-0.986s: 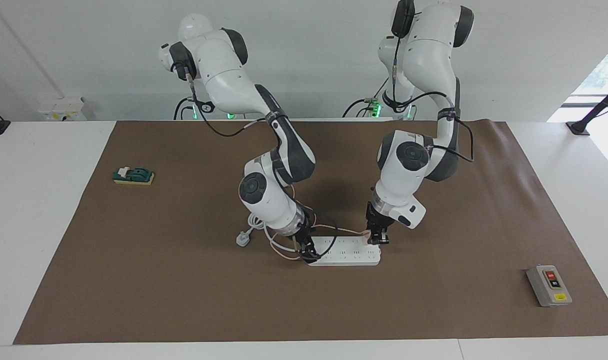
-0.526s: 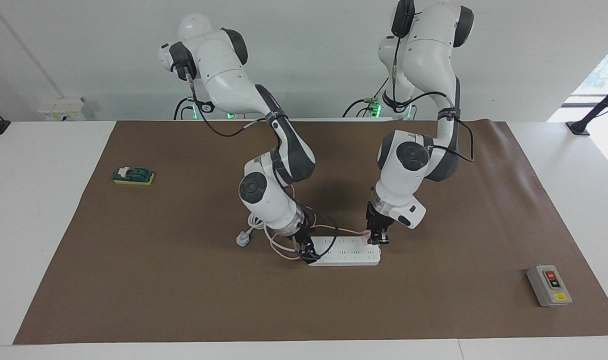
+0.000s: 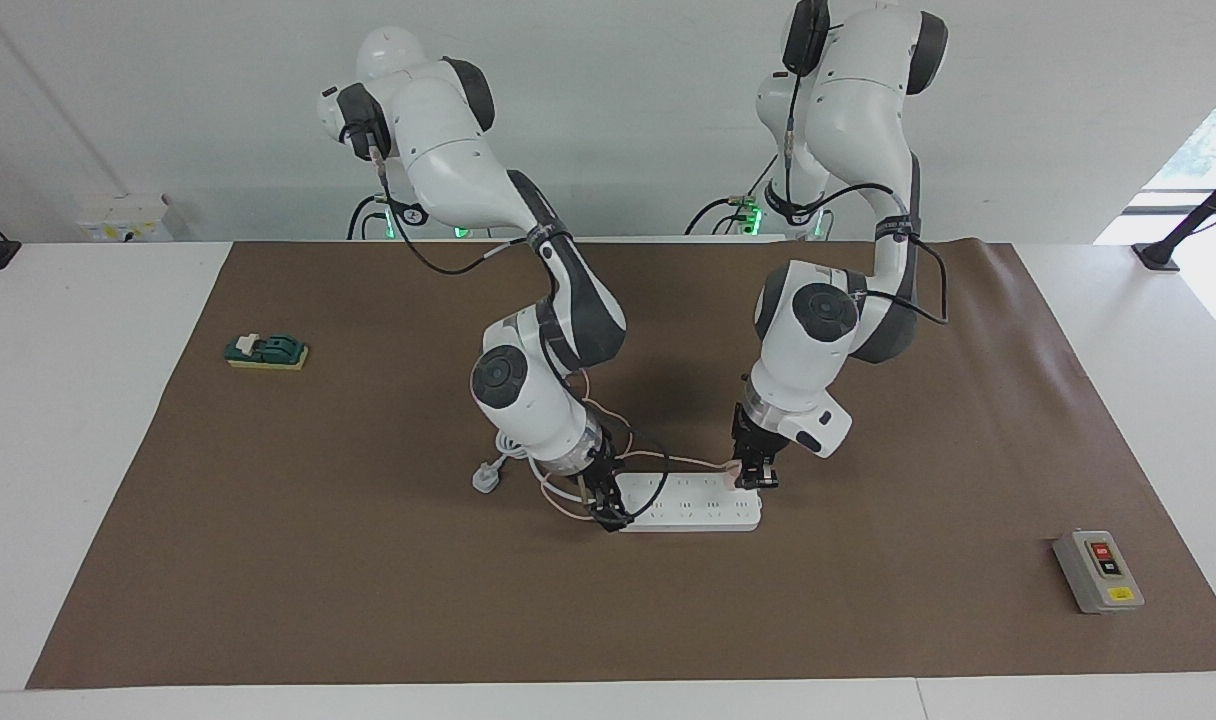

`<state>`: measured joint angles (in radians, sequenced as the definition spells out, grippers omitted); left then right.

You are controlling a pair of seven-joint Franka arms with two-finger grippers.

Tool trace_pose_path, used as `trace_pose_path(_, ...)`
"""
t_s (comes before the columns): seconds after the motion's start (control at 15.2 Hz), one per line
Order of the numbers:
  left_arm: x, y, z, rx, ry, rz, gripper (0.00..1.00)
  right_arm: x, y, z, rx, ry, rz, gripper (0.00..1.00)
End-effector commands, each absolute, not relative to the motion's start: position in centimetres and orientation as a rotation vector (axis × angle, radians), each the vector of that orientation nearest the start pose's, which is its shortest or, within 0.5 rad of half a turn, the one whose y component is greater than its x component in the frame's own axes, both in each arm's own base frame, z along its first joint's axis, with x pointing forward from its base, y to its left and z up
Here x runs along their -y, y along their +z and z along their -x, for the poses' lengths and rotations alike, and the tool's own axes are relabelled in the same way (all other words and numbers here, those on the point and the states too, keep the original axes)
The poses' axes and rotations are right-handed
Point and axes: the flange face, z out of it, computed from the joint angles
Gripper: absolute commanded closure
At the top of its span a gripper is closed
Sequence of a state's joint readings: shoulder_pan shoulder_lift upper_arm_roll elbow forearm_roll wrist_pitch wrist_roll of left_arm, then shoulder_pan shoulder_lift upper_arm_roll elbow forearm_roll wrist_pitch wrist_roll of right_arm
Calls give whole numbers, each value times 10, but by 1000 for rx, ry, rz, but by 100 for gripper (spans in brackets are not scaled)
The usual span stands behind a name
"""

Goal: Unplug charger and place it aside

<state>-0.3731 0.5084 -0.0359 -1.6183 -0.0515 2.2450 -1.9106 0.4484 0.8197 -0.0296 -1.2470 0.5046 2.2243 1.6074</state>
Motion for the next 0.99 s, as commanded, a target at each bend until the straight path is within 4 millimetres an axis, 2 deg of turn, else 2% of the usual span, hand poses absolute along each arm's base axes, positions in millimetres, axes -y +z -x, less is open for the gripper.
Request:
trace_pose_path(0.0, 274, 324, -637, 2273, -16, 2367, 100, -339, 287, -695, -1810, 344, 2092, 2)
trace_pose_path(0.53, 274, 324, -637, 2271, -14, 2365, 100, -340, 284, -694, -1807, 352, 2093, 2)
trace_pose_path(0.92, 275, 323, -636, 2265, -10, 2363, 100, -334, 283, -700, -1780, 319, 2100, 2)
